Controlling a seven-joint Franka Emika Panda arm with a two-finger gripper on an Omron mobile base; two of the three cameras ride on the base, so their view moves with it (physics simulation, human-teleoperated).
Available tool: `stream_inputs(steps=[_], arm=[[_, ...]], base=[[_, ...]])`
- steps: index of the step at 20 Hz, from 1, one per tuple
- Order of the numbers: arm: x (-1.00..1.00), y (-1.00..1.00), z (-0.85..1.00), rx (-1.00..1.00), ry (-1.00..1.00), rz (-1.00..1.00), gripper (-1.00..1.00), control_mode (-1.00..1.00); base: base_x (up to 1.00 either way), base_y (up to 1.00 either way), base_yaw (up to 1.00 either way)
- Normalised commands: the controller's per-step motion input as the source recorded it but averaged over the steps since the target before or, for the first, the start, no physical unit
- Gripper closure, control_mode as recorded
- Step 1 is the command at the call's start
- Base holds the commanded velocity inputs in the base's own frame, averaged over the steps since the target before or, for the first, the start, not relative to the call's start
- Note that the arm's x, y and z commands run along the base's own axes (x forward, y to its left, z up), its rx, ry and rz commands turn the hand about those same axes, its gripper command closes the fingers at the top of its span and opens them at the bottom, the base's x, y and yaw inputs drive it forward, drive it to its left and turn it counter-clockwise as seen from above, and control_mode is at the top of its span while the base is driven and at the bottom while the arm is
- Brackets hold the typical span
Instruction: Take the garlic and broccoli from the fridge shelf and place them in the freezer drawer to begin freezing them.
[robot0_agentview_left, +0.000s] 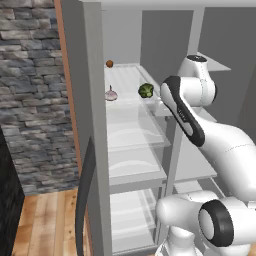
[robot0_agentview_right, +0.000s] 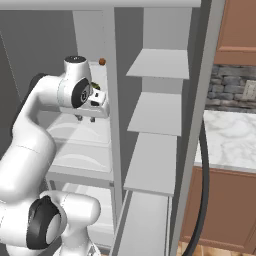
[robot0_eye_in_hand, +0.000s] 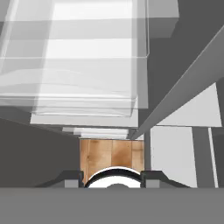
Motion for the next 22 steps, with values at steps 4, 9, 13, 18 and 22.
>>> stream_inputs(steps=[4, 9, 13, 18, 22], arm=[[-0.02, 0.3, -0.05, 0.0, -0.05, 0.0, -1.0, -1.0], [0.01, 0.37, 0.26, 0.0, -0.36, -0.06, -1.0, -1.0], [0.19, 0.01, 0.47, 0.0, -0.22, -0.08, -1.0, -1.0], [0.33, 0.0, 0.23, 0.0, -0.02, -0.07, -1.0, -1.0], [0.28, 0.0, 0.13, 0.0, 0.0, -0.04, -1.0, -1.0]], base=[[0.0, 0.0, 0.0], [0.0, 0.0, 0.0], [0.0, 0.0, 0.0], [0.0, 0.0, 0.0], [0.0, 0.0, 0.0]])
